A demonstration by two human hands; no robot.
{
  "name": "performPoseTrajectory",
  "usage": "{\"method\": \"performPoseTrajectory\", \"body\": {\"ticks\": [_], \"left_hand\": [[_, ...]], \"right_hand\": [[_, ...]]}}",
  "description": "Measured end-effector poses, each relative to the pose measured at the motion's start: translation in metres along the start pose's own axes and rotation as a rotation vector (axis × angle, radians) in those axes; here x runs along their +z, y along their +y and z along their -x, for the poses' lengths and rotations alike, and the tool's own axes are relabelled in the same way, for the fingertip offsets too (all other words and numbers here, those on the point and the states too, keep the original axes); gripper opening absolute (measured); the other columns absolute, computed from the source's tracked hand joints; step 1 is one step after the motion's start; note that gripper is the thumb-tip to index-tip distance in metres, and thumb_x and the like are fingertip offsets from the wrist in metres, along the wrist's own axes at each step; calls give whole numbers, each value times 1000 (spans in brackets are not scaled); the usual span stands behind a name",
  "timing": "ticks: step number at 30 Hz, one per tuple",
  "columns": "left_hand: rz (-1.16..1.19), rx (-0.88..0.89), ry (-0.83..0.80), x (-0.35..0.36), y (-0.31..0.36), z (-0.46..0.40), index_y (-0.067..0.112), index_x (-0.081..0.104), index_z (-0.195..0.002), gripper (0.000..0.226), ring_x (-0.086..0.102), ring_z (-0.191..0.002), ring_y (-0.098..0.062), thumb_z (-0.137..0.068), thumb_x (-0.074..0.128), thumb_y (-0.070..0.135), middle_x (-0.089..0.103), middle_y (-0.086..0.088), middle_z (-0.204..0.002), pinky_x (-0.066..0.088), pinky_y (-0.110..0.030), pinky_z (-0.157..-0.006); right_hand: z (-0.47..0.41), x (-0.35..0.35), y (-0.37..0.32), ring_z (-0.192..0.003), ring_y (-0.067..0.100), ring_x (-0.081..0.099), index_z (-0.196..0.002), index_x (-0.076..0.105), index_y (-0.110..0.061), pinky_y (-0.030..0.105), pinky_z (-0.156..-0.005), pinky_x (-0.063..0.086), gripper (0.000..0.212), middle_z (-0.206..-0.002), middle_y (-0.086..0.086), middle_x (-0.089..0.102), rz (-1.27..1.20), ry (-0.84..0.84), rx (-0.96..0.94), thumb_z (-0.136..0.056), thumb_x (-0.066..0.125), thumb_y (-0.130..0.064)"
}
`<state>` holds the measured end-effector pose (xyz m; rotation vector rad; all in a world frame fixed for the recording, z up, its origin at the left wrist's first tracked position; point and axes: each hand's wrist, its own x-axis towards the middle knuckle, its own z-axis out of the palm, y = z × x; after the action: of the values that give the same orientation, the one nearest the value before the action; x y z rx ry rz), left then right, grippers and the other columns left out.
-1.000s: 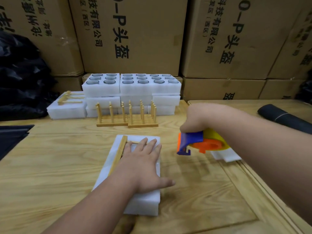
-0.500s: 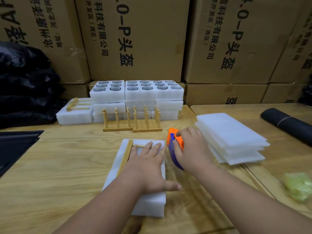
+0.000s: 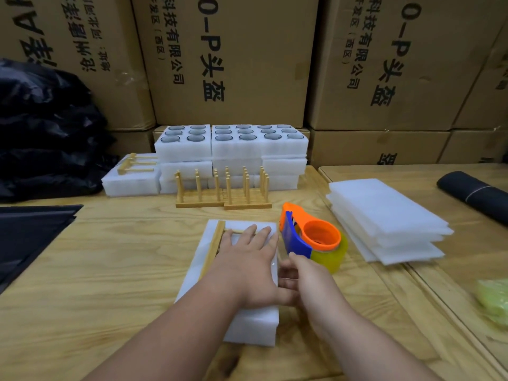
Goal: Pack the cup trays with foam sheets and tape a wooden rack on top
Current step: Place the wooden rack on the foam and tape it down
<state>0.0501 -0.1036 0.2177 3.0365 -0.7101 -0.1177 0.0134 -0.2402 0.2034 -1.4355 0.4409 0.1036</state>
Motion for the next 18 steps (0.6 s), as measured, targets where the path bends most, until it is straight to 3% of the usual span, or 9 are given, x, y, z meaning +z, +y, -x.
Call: {"method": "performPoseTrajectory", "body": {"ticks": [4,10,15,18], "left_hand": [[1,-4,-7,-1,1,0,27,-5,-163,132,-16,-157,-16,-59,29,100,-10,8,-172,-10,-61,-120],[-17,-7,-19,-3,1,0,28,-5,-163,127,-17,-156,-17,-62,40,91,-11,7,-172,-10,-61,-121],[-32,-4,-72,-8,2,1,31,-10,-162,127,-22,-156,-19,-65,49,87,-16,5,-171,-11,-62,-120],[-34,-4,-122,-12,2,1,34,-15,-160,129,-26,-154,-20,-65,51,90,-20,6,-170,-14,-63,-119]], "right_hand": [[-14,-3,-1,-55,20,66,-80,68,-9,25,-46,47,17,-64,5,71,156,29,-27,-89,55,-16],[-37,9,5,-56,15,47,-64,50,-15,29,-54,35,28,-56,-3,53,459,86,-251,-91,51,-19],[-47,13,11,-58,15,47,-66,47,-14,30,-50,30,36,-63,-1,55,596,169,-394,-101,49,-23],[-46,12,17,-63,17,53,-75,46,-24,31,-50,30,32,-68,-4,56,710,189,-494,-106,42,-34]]}}
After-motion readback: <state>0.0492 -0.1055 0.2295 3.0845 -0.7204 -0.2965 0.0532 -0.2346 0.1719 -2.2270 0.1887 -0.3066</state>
